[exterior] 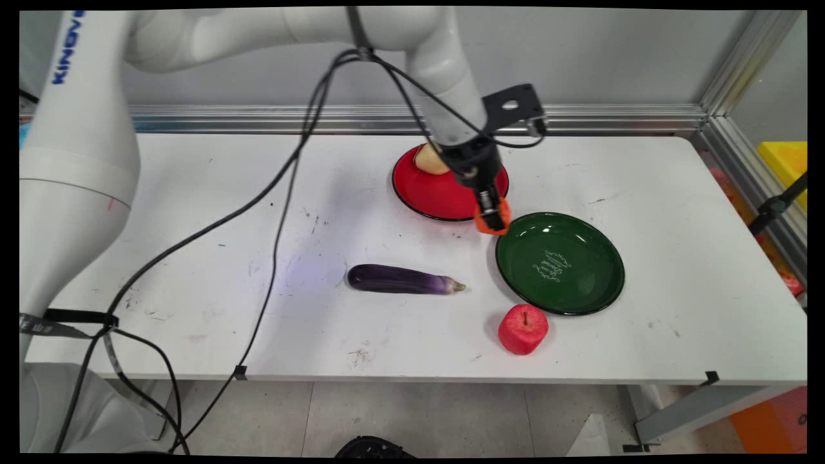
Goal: Place the picked object on the table
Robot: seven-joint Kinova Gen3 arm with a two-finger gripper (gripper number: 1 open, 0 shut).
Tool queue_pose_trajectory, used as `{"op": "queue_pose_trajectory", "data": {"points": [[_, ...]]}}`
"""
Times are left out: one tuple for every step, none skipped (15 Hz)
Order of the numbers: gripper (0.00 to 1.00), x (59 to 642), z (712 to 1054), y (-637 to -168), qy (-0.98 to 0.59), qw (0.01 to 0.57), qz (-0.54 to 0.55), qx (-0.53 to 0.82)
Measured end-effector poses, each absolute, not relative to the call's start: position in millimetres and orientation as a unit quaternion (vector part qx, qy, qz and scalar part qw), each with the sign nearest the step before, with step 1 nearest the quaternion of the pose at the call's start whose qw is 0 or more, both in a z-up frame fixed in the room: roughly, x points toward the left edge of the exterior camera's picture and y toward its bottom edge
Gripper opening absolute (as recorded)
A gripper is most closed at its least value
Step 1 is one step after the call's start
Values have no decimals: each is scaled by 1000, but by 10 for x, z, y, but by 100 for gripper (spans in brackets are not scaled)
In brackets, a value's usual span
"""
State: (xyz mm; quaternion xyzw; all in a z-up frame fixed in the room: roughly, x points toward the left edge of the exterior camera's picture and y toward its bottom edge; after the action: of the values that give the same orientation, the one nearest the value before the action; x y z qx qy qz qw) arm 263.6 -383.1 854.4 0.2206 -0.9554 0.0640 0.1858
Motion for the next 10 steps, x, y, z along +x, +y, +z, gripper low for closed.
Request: {"op": "queue_pose_trajectory", "data": {"points": [[0,2754,8577,-3758,-956,178,61,226],[0,2861,8598,-3687,-956,170,59,231],[0,2953,8610,-3626,-956,164,57,235],[0,3060,8612,-3559,-956,157,56,240],[0,3168,8603,-3498,-956,151,56,246],[0,3254,8589,-3451,-956,146,57,249],[0,3345,8565,-3405,-955,142,57,253],[0,3418,8541,-3369,-955,138,58,255],[0,3495,8510,-3335,-955,135,59,257],[0,3561,8475,-3309,-955,132,60,258]]}}
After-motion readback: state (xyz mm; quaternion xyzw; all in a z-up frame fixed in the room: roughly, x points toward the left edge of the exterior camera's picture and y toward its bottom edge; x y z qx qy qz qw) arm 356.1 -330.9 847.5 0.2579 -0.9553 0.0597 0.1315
